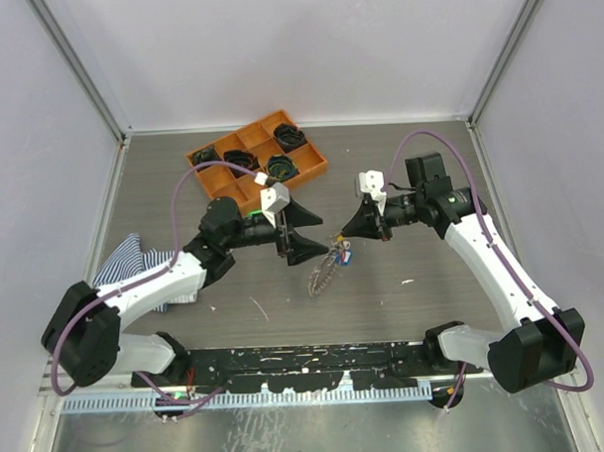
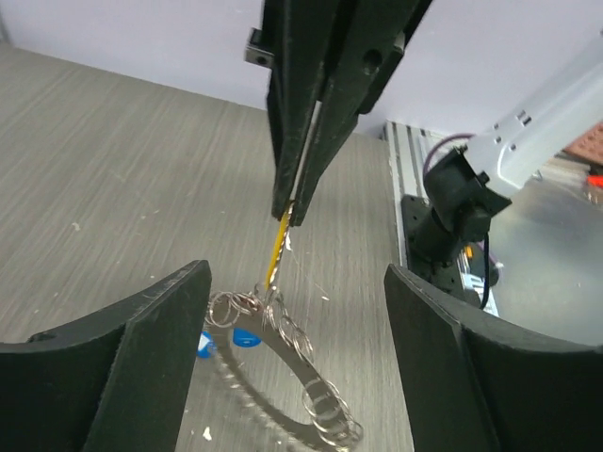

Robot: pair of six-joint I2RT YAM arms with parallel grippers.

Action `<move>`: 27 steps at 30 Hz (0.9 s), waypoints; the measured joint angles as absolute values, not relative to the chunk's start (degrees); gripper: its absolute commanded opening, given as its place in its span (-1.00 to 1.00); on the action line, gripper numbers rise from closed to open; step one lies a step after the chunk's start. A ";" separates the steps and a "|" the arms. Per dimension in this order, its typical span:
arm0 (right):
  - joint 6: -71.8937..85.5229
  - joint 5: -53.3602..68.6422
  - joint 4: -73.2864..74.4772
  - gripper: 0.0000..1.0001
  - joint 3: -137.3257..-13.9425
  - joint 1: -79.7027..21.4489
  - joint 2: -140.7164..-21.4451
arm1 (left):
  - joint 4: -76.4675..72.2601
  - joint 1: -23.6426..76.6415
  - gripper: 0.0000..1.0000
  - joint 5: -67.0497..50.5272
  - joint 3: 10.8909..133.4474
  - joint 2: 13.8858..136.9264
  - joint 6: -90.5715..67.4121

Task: Remove the keys from the keyring

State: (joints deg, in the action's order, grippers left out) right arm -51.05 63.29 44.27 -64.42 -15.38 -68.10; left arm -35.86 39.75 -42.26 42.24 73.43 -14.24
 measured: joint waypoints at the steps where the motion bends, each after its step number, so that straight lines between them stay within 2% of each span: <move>1: -51.07 63.33 44.38 -0.99 -64.42 -15.44 -68.16 | -36.01 40.42 0.46 -42.65 43.00 74.87 -13.58; 8: -51.11 63.35 45.01 -0.99 -64.42 -15.70 -68.18 | -33.34 41.60 0.32 -44.47 46.41 80.03 -7.88; 14: -51.13 63.33 45.06 -0.98 -64.42 -16.01 -68.18 | -31.90 42.15 0.04 -46.09 49.93 82.72 -5.50; 27: -51.11 63.35 45.10 -0.99 -64.42 -16.19 -68.20 | -30.17 42.68 -0.20 -49.43 52.18 86.39 -5.13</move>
State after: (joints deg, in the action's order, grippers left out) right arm -51.11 63.35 45.10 -64.42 -16.19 -68.20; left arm -30.17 42.68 -49.43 52.18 86.39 -5.13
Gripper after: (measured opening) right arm 0.050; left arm 0.426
